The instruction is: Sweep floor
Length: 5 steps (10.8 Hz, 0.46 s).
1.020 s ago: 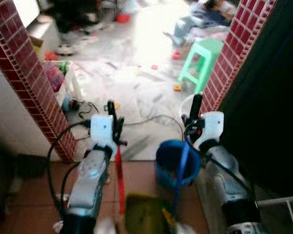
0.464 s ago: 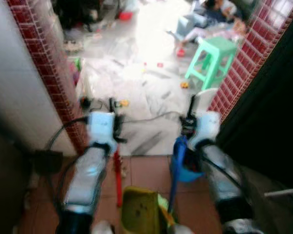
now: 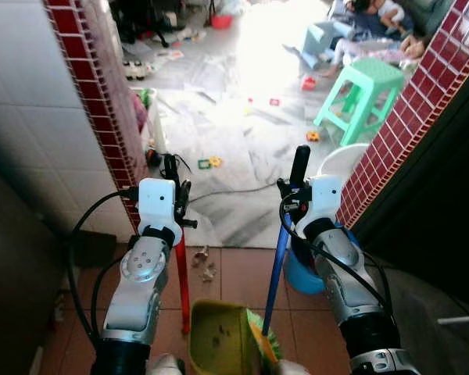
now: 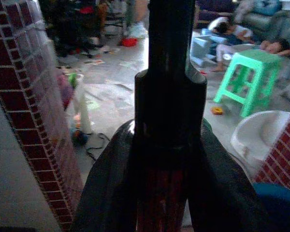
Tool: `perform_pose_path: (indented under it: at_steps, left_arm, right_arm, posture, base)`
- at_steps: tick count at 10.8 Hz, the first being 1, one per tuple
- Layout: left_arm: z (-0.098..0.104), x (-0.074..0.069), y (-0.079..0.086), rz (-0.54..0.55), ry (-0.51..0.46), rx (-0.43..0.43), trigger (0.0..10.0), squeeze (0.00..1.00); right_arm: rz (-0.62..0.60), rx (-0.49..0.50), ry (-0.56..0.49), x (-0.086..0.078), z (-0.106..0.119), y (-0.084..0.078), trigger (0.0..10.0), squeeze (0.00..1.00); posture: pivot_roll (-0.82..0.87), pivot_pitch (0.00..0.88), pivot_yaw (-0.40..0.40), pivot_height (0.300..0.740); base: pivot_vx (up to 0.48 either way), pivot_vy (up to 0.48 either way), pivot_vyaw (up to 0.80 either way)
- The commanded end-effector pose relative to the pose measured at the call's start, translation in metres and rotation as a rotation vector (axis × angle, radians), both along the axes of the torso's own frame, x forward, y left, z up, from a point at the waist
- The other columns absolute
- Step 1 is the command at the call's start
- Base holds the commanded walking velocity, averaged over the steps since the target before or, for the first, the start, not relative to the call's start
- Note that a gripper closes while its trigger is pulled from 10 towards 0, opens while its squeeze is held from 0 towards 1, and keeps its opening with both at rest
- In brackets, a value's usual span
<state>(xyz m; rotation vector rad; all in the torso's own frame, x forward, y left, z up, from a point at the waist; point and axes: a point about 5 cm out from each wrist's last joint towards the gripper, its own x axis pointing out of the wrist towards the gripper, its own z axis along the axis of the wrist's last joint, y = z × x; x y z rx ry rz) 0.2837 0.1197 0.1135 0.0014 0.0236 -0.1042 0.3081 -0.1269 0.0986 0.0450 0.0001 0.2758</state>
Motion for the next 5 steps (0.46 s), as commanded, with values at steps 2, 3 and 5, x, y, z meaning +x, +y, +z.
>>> perform_pose_path:
  at_steps: [2, 3, 5]
  left_arm:
    - [0.0212, 0.0075, 0.0014, 0.034, -0.101, 0.000, 10.0, 0.00]
    - [0.0194, 0.0067, 0.0021, 0.038, -0.098, 0.005, 10.0, 0.00]
    - [0.0168, 0.0058, 0.0025, 0.042, -0.093, 0.015, 10.0, 0.00]
  right_arm:
    - [0.006, -0.021, -0.052, 0.0033, 0.0089, 0.0002, 10.0, 0.00]
    - [0.006, -0.030, -0.063, 0.0039, 0.0103, 0.0010, 10.0, 0.00]
    - [0.000, -0.033, -0.071, 0.0046, 0.0113, 0.0008, 10.0, 0.00]
  posture:
    - [-0.02, 0.018, -0.041, 0.740]
    - [-0.02, 0.019, -0.041, 0.740]
    - [-0.02, 0.020, -0.042, 0.740]
  base:
    - [0.000, 0.000, 0.35]
    - [0.000, 0.000, 0.80]
    - [0.000, 0.000, 0.80]
